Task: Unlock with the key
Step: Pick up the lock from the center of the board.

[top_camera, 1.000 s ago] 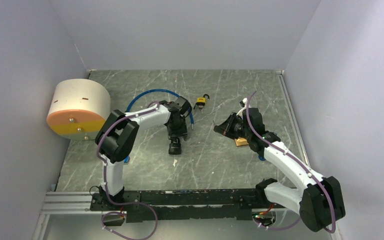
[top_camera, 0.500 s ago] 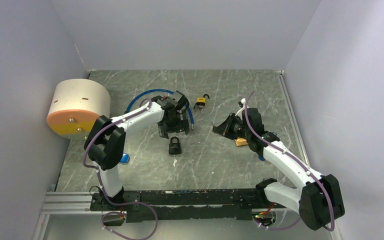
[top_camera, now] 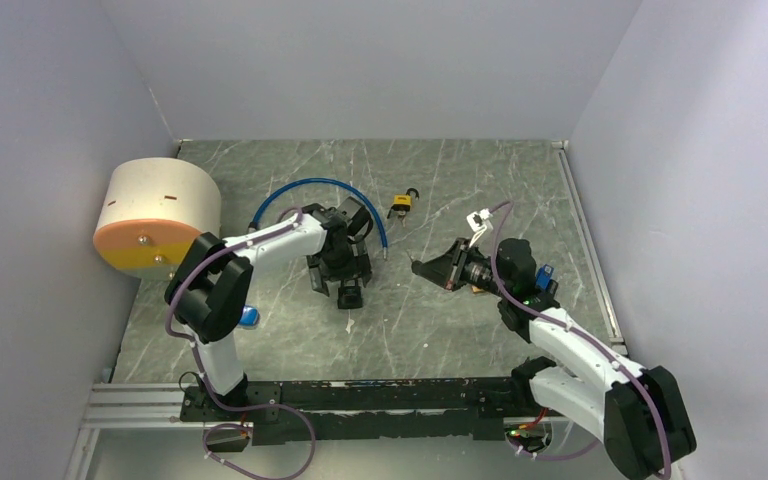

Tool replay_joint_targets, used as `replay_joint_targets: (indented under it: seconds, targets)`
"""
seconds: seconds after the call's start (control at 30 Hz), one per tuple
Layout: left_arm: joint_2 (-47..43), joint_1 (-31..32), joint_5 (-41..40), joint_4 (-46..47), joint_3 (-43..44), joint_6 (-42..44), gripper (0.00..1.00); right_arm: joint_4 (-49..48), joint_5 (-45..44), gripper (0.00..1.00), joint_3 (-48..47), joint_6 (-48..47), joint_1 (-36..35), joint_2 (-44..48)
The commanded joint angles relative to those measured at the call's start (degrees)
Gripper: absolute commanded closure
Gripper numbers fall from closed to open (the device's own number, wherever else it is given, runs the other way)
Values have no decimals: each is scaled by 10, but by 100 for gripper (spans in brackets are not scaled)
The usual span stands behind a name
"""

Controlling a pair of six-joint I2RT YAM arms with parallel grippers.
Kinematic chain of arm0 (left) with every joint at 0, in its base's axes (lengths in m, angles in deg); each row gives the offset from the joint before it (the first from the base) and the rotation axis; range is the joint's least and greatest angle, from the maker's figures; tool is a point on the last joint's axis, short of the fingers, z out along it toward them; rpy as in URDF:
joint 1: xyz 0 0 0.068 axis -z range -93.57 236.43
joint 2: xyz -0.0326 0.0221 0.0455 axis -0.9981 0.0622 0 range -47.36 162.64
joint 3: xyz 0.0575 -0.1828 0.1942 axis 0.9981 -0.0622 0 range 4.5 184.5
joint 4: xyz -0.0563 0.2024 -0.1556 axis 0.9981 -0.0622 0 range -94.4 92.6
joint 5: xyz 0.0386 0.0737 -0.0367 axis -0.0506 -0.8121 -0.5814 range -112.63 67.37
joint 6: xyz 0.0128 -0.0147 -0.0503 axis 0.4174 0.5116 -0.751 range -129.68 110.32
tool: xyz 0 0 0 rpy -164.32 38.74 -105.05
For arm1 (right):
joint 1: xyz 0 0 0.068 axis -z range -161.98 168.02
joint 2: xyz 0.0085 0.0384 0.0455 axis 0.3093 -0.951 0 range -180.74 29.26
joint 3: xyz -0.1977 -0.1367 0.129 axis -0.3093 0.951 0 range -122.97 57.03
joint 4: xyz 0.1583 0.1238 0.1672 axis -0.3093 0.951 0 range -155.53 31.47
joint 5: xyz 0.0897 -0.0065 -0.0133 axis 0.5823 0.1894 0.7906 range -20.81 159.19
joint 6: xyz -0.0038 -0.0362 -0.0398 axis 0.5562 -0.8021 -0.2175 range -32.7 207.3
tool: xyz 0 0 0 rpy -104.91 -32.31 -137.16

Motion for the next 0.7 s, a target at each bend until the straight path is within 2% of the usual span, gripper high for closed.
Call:
replay_joint_targets:
  seconds: [0.0, 0.2, 0.37, 0.57, 0.67]
  targets:
    - [-7, 5, 20, 40, -20, -1, 12, -105, 45, 100, 10, -7, 2, 23]
    - [6, 7, 23, 60, -34, -6, 17, -113, 53, 100, 17, -10, 3, 29]
    - [24, 12, 12, 38, -15, -14, 26, -106, 50, 100, 17, -11, 3, 30]
    - [46, 24, 1, 3, 5, -18, 45, -84, 36, 100, 14, -15, 3, 32]
    - [48, 26, -18, -21, 19, -24, 58, -74, 31, 100, 13, -17, 3, 35]
